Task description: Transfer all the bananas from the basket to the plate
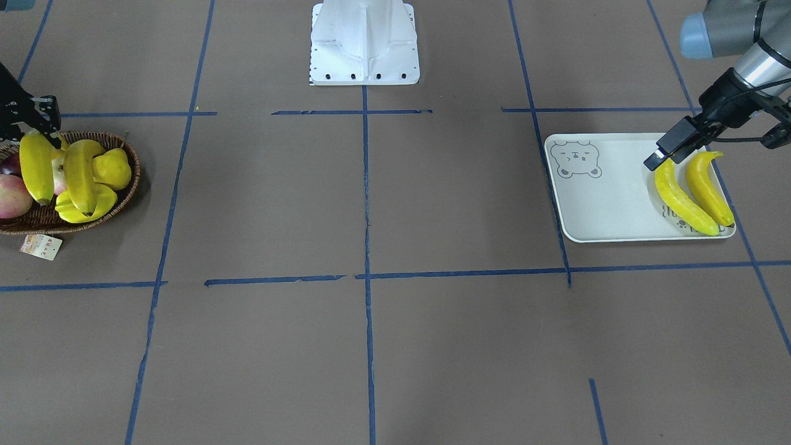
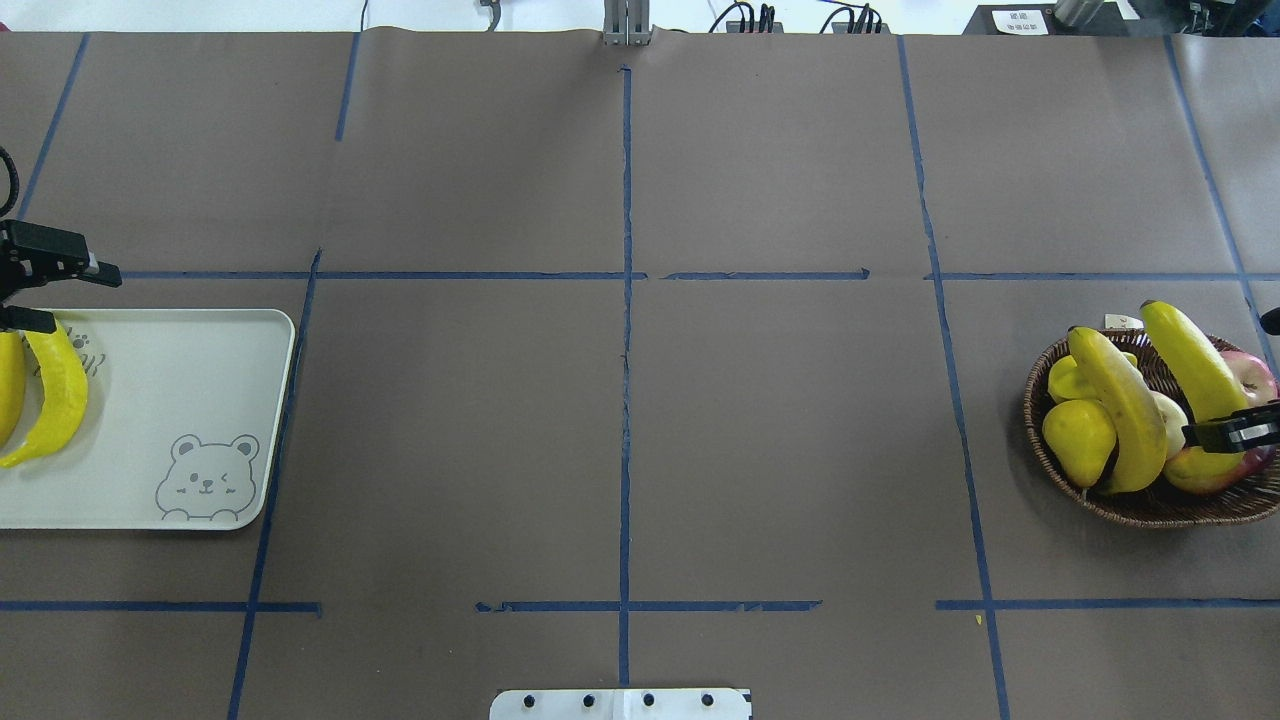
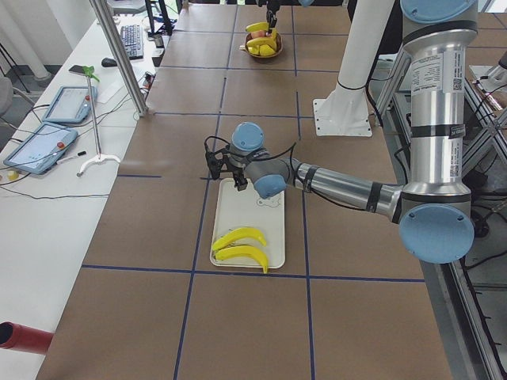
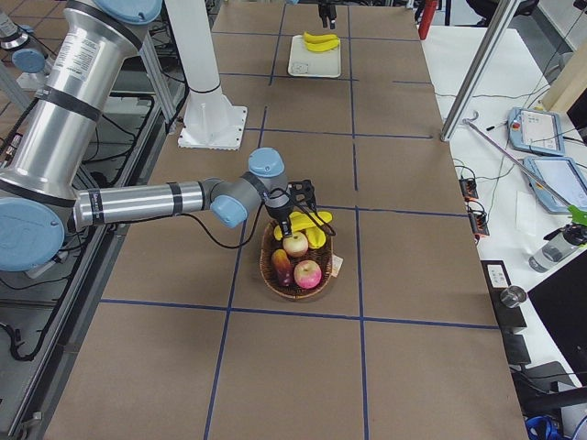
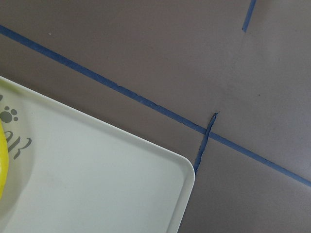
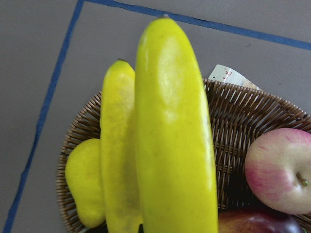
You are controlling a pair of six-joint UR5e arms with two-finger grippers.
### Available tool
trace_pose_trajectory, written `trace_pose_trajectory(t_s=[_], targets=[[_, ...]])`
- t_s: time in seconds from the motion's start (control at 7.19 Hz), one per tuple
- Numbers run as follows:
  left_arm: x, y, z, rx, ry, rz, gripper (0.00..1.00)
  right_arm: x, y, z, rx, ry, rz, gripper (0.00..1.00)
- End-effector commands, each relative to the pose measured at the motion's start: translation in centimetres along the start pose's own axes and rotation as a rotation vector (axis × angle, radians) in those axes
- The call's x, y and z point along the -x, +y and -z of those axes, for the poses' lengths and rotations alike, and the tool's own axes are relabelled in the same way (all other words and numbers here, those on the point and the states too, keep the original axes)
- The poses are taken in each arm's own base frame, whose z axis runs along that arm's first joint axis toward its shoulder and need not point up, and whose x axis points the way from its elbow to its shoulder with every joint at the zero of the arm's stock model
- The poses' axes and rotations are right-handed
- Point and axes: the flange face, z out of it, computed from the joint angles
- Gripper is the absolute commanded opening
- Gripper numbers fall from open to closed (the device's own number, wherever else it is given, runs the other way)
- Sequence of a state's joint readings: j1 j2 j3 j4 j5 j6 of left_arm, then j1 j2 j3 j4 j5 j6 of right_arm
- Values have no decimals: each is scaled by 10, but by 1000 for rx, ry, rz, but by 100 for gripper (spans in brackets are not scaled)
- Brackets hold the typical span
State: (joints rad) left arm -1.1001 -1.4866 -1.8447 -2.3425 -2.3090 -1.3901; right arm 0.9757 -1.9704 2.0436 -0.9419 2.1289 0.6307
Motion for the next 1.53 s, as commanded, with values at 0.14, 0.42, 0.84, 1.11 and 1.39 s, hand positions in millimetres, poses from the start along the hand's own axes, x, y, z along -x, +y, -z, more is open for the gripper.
trace_pose_trajectory(t_s=[0.14,0.42,0.84,1.11,1.39], targets=[[-39,19,-3,30,65,-82,100,17,-22,32,-30,-143,-4,5],[-104,40,-19,74,157,-196,100,54,-60,35,-79,-207,-21,5],[-198,70,-27,140,266,-145,100,168,-94,14,-55,-333,-112,6],[-231,102,-52,115,297,-146,100,212,-89,6,-68,-407,-110,6],[-271,127,-62,122,341,-74,100,285,-81,-12,-120,-556,-177,6]])
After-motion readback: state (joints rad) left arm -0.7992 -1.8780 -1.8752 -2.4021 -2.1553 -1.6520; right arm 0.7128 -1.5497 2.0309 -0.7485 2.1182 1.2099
